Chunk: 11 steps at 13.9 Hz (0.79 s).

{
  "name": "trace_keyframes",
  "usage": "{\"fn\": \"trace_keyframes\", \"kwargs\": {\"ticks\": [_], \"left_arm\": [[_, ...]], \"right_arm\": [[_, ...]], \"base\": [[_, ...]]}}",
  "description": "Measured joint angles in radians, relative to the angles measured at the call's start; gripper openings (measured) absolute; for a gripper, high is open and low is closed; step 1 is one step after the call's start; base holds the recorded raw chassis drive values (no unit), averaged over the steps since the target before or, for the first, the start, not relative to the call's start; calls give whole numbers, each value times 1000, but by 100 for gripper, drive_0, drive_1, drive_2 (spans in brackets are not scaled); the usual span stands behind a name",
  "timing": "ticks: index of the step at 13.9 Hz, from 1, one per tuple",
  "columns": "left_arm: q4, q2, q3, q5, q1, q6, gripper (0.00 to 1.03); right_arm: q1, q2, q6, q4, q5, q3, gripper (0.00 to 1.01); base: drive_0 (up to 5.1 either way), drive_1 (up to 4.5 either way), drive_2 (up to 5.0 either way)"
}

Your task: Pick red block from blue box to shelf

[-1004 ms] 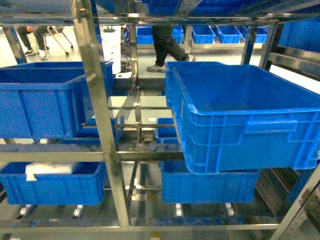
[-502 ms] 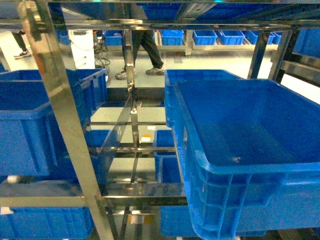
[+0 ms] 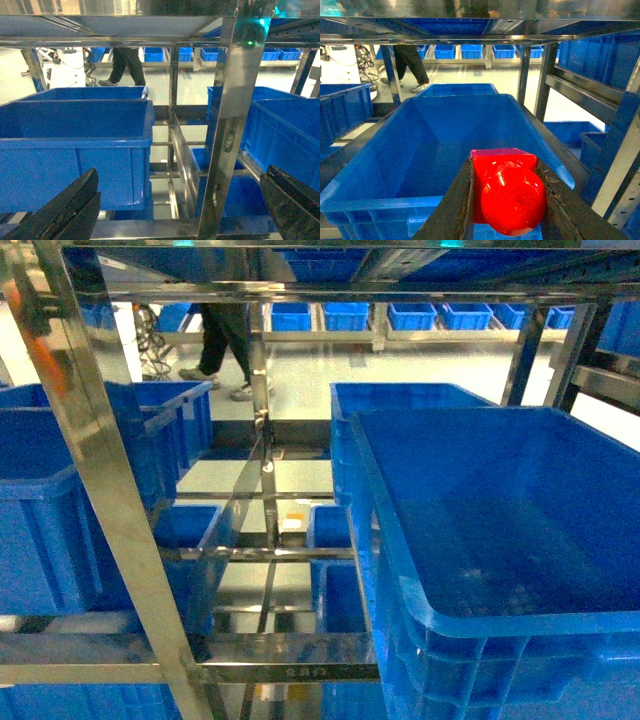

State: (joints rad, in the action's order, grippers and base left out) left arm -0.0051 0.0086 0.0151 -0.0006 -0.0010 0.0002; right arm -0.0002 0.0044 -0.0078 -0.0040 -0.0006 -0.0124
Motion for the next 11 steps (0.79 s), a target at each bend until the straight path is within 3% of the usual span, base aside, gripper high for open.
{"fn": "trace_keyframes", "kwargs": {"ticks": [11], "left_arm": [[0,0,0,0,0,0,98]], "right_arm": [[0,0,0,0,0,0,26]], "base": [[0,0,0]]}}
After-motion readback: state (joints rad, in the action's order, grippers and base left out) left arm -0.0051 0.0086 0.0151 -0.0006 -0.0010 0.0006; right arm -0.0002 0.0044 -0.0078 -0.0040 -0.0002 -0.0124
